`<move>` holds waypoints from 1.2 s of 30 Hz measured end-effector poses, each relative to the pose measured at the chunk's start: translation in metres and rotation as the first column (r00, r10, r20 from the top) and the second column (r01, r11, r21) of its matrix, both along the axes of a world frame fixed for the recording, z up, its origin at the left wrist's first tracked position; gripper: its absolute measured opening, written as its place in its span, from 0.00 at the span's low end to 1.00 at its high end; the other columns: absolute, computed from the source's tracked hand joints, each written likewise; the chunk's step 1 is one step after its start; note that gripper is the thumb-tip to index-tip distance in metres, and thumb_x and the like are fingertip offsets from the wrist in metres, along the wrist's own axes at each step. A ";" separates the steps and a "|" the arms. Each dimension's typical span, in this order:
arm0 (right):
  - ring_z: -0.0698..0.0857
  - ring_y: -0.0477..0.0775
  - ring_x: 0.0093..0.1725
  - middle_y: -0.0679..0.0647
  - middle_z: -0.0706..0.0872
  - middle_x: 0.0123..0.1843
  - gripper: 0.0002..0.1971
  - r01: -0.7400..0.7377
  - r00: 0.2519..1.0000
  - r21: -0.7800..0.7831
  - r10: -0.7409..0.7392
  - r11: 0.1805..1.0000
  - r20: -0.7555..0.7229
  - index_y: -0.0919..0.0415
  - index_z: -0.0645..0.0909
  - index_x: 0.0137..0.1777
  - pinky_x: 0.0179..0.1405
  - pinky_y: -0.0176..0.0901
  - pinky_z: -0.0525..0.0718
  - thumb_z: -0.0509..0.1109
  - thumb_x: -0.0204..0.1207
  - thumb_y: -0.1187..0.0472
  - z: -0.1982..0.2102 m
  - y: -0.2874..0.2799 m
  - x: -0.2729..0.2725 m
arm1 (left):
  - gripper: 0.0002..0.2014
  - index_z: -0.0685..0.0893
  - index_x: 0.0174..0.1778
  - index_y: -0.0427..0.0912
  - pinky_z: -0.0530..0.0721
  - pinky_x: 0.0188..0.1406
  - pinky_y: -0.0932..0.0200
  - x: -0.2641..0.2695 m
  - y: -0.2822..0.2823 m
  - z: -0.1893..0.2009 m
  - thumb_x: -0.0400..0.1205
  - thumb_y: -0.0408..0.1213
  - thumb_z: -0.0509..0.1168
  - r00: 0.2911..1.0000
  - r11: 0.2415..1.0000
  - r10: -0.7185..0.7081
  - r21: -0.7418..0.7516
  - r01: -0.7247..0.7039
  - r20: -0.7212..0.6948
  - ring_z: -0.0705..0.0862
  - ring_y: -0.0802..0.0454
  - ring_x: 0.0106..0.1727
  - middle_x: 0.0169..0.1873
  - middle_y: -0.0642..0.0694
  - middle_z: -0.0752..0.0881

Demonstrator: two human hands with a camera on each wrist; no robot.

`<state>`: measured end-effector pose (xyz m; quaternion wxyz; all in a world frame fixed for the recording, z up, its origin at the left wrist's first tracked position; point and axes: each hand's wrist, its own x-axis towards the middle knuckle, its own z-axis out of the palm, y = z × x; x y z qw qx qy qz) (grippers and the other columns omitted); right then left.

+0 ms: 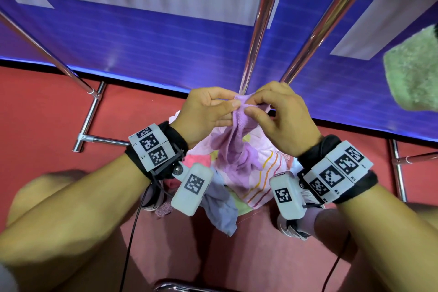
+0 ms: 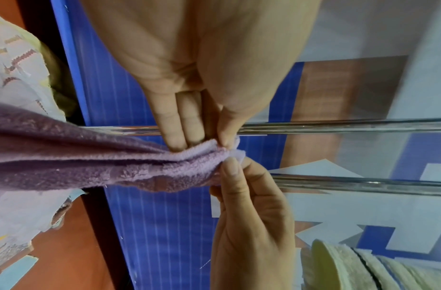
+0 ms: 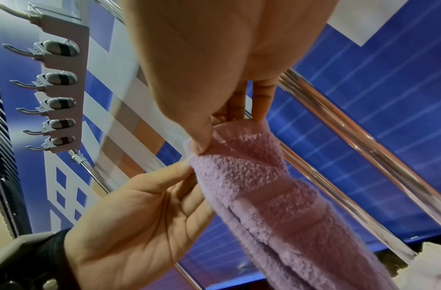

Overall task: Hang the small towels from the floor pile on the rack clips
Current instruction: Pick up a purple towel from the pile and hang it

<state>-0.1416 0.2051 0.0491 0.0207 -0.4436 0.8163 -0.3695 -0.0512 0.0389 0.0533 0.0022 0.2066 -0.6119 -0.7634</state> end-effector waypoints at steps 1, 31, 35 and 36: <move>0.79 0.58 0.45 0.52 0.83 0.44 0.06 -0.002 1.000 0.000 0.002 1.000 -0.002 0.58 0.86 0.46 0.50 0.45 0.76 0.71 0.79 0.56 -0.001 0.000 0.001 | 0.05 0.86 0.48 0.38 0.89 0.41 0.58 0.000 0.001 0.000 0.82 0.25 0.67 1.000 1.000 -0.007 0.000 0.007 -0.003 0.91 0.49 0.39 0.38 0.44 0.92; 0.77 0.53 0.55 0.56 0.87 0.51 0.10 0.035 0.999 0.142 -0.033 0.989 -0.021 0.62 0.86 0.42 0.56 0.34 0.66 0.75 0.71 0.54 -0.003 0.012 -0.002 | 0.06 0.90 0.42 0.48 0.85 0.40 0.59 -0.002 -0.017 0.001 0.74 0.32 0.76 0.987 0.992 -0.059 -0.115 0.042 -0.151 0.85 0.54 0.36 0.35 0.48 0.90; 0.82 0.50 0.48 0.51 0.89 0.44 0.10 0.080 0.997 0.084 -0.080 0.993 -0.003 0.59 0.87 0.42 0.49 0.37 0.75 0.77 0.76 0.52 -0.002 0.015 -0.002 | 0.05 0.91 0.42 0.51 0.82 0.44 0.54 -0.003 -0.020 -0.002 0.73 0.37 0.76 0.983 0.993 -0.067 -0.107 0.049 -0.171 0.81 0.49 0.39 0.36 0.46 0.89; 0.83 0.49 0.46 0.50 0.90 0.43 0.10 0.079 0.997 0.076 -0.079 0.994 0.007 0.59 0.88 0.41 0.47 0.39 0.77 0.78 0.75 0.52 -0.001 0.016 -0.002 | 0.05 0.90 0.43 0.50 0.82 0.44 0.53 -0.003 -0.019 -0.003 0.74 0.35 0.75 0.982 0.993 -0.071 -0.106 0.053 -0.173 0.81 0.48 0.39 0.36 0.46 0.89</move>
